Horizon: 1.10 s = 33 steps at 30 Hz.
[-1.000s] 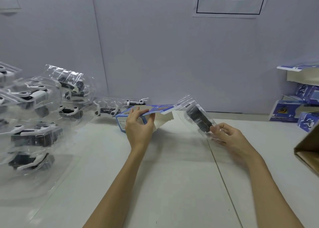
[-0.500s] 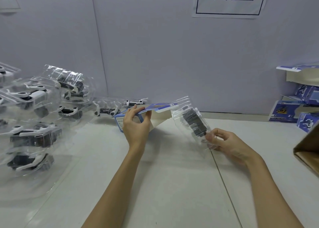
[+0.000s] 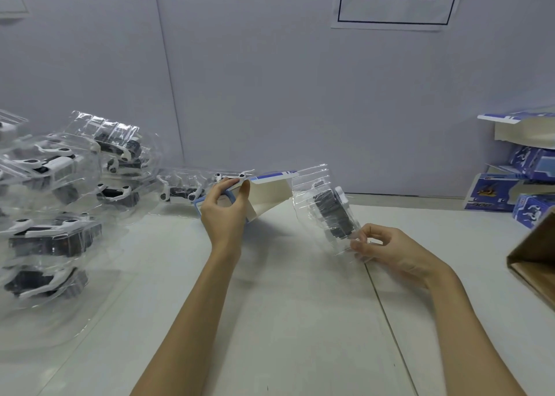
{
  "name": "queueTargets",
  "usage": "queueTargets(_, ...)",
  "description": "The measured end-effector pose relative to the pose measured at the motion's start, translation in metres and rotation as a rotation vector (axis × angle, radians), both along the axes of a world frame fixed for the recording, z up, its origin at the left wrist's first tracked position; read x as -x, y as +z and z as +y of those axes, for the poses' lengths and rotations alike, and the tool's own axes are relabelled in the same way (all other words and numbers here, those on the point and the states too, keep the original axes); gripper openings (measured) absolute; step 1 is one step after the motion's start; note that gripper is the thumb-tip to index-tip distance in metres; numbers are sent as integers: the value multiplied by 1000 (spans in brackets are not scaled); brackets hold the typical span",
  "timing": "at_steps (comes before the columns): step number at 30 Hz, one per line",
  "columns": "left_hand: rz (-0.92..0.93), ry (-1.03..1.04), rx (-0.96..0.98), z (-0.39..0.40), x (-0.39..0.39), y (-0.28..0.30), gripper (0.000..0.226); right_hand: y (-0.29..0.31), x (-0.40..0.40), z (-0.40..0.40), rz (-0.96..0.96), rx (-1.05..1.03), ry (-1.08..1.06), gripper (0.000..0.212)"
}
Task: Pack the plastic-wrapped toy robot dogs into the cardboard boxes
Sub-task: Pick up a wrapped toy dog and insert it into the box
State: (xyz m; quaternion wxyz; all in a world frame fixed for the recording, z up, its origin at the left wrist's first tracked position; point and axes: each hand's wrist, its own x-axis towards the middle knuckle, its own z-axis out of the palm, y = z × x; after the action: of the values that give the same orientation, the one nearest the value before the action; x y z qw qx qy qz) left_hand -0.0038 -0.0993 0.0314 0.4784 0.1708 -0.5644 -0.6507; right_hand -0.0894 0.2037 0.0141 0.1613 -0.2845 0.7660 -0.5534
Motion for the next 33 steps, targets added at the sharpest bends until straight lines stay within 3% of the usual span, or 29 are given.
queueTargets(11, 22, -6, -120, -9, -2, 6, 14, 7, -6, -2, 5, -88, 14, 51)
queueTargets(25, -216, -157, 237, -2, -12, -3, 25, 14, -12, -14, 104, 84, -152, 44)
queueTargets(33, -414, -250, 774, 10, -18, -11, 45, -3, 0, -39, 183, 138, -378, 37)
